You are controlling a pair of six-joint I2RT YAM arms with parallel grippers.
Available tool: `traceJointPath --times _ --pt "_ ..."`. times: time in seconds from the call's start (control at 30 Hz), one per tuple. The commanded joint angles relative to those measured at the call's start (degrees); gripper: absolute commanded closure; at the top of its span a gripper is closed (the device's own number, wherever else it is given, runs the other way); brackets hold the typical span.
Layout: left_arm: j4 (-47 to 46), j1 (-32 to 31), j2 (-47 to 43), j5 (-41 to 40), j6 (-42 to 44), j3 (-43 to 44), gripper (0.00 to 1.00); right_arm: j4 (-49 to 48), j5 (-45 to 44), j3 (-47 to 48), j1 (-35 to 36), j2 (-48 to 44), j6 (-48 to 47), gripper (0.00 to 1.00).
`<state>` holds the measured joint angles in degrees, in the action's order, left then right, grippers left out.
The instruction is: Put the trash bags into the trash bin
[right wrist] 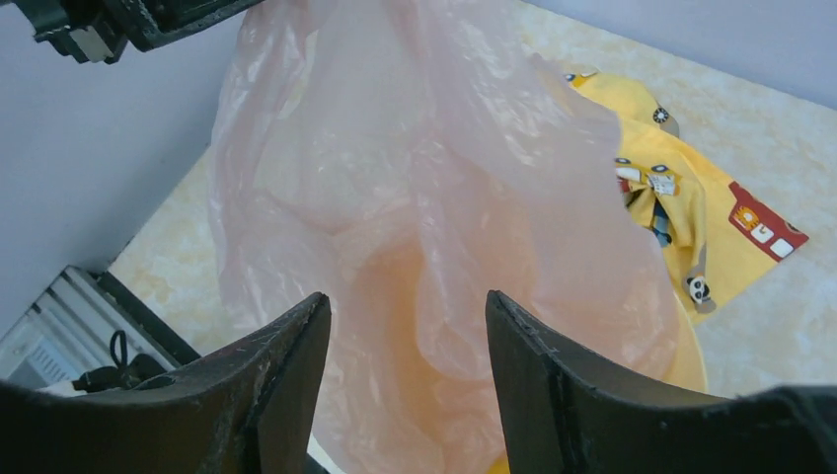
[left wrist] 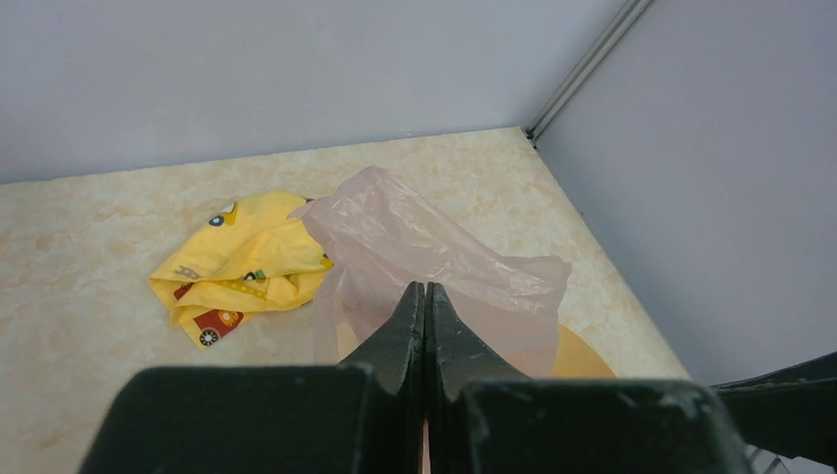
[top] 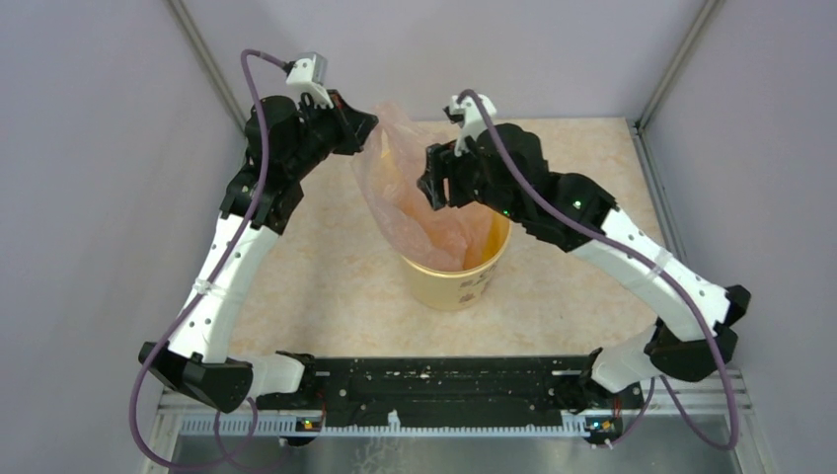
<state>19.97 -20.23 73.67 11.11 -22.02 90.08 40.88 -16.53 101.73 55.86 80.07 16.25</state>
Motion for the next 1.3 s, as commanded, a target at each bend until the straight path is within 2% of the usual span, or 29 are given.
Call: traceJointPath --times 0.0,0.3,0.37,0.47,0.5,0.53,0.57,0.77,0.87,1.13,1.2,1.27 --pt "-3.2 -0.6 0.4 0.6 -0.7 0.3 1.00 0.8 -3.6 5.8 1.6 8.0 -2.8 0.42" --pt "-2.3 -0.6 -0.1 -0.5 0.1 0.4 1.00 -0.6 -9.1 6.8 1.6 14.6 -3.6 0.45" --pt "-2.2 -0.6 -0.3 -0.4 0.0 0.2 1.00 -0.6 -11.0 6.4 1.7 15.0 -3.4 0.56" --pt "-1.9 -0.7 -1.1 -0.4 -0.1 -0.4 1.00 0.4 -14.8 3.9 1.6 13.2 -2.3 0.87" --pt "-1.7 -0.7 -1.3 -0.3 -0.2 -0.5 1.00 0.4 -15.8 2.2 1.6 11.6 -1.9 0.94" --pt "-1.6 -0.7 -1.6 0.0 -0.3 -0.8 1.00 0.2 -16.6 0.3 1.6 9.5 -1.4 0.99" --pt "-1.6 -0.7 -1.8 0.3 -0.5 -1.0 1.00 0.0 -17.2 -2.1 1.6 7.0 -0.8 1.00" --pt "-1.7 -0.9 -2.6 4.2 -3.4 -2.2 1.00 -1.2 -19.3 -18.6 1.6 -8.8 2.9 1.00" --pt "-2.4 -1.5 -3.4 6.2 -5.2 -3.9 1.00 -3.8 -17.7 -26.7 1.4 -14.6 5.1 1.00" --pt "-1.4 -6.9 -7.7 8.2 -8.1 -10.1 1.00 -0.6 -19.7 -30.4 1.3 -21.0 8.0 1.00" --pt "0.0 -7.9 -9.0 7.4 -8.2 -10.7 1.00 -0.9 -18.7 -29.9 1.3 -22.9 7.3 0.85" --pt "0.7 -8.9 -10.4 6.8 -8.5 -11.5 1.00 -1.6 -15.8 -28.3 1.3 -24.1 6.5 0.62"
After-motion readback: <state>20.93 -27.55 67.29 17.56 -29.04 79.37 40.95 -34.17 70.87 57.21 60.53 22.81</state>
